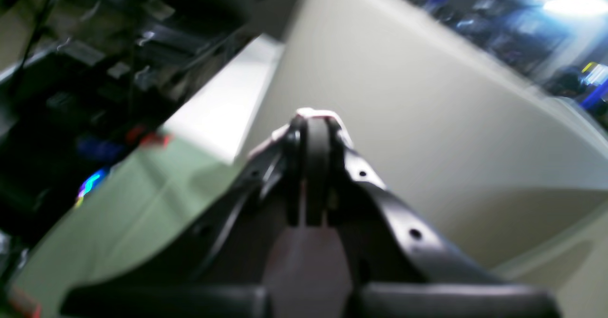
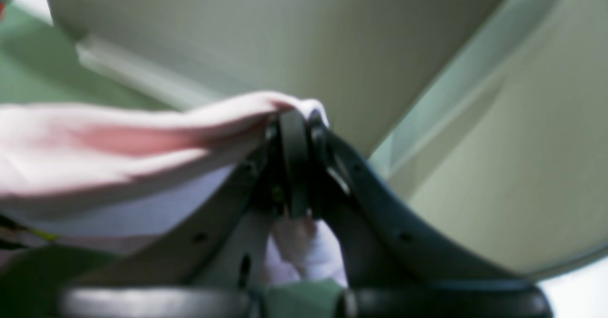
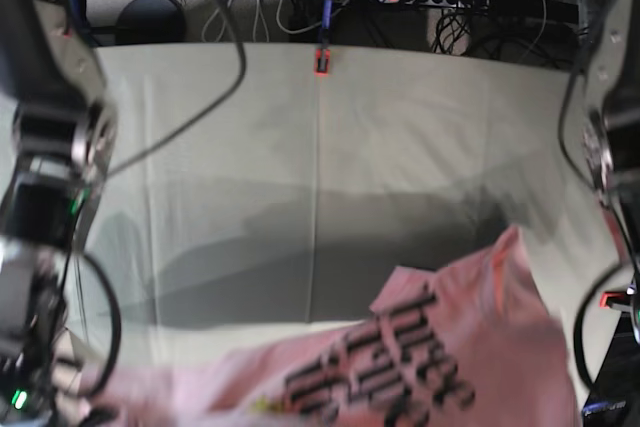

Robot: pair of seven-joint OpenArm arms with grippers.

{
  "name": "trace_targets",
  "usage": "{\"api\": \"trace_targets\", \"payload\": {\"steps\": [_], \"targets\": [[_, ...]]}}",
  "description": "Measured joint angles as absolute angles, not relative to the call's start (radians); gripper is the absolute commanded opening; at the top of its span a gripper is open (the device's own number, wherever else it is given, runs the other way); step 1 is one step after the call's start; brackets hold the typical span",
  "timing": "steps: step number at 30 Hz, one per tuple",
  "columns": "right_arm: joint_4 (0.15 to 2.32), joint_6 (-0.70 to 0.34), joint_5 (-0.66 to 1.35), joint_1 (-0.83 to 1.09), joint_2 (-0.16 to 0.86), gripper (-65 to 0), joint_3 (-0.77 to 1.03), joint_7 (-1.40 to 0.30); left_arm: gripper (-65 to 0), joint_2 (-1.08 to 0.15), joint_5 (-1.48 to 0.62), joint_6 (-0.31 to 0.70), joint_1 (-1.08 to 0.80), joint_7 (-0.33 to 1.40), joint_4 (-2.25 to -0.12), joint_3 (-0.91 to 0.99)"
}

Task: Layout the t-shirt on the table in an organized manner, then fold the t-shirt properly
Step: 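Lift the shirt with both grippers and lay it flat on the table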

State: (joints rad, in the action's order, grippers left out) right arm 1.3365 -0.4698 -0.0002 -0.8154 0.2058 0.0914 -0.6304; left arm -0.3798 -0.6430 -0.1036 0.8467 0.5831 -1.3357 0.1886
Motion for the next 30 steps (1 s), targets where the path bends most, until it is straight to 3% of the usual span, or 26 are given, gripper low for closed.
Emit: {"api": "trace_targets", "payload": {"steps": [8,14,21,30], "targets": [[1.232,-0.464,-0.011,-0.994,0.224,-65.0,0.095,-0.62,-64.8,-0.391,-0.646,-0.106,1.163,0.558,-1.193,0.107],[1.272,-0.463,-0.012,-0.907,0.257,-65.0,0.1,-0.62,-64.8,-0.403,-0.639,-0.117,1.177,0.569,-1.254,0.11],[1.42,-0.464,-0.014,-0.586,0.255,-65.0,0.134,-0.627,-64.8,-0.443,-0.646,-0.112,0.876,0.624,-1.45,0.14],[1.539,-0.469,-0.006,-0.226,0.233,-65.0,0.154,-0.617,-64.9,-0.425,-0.724,-0.121,0.199,0.617,-1.771,0.432]]}}
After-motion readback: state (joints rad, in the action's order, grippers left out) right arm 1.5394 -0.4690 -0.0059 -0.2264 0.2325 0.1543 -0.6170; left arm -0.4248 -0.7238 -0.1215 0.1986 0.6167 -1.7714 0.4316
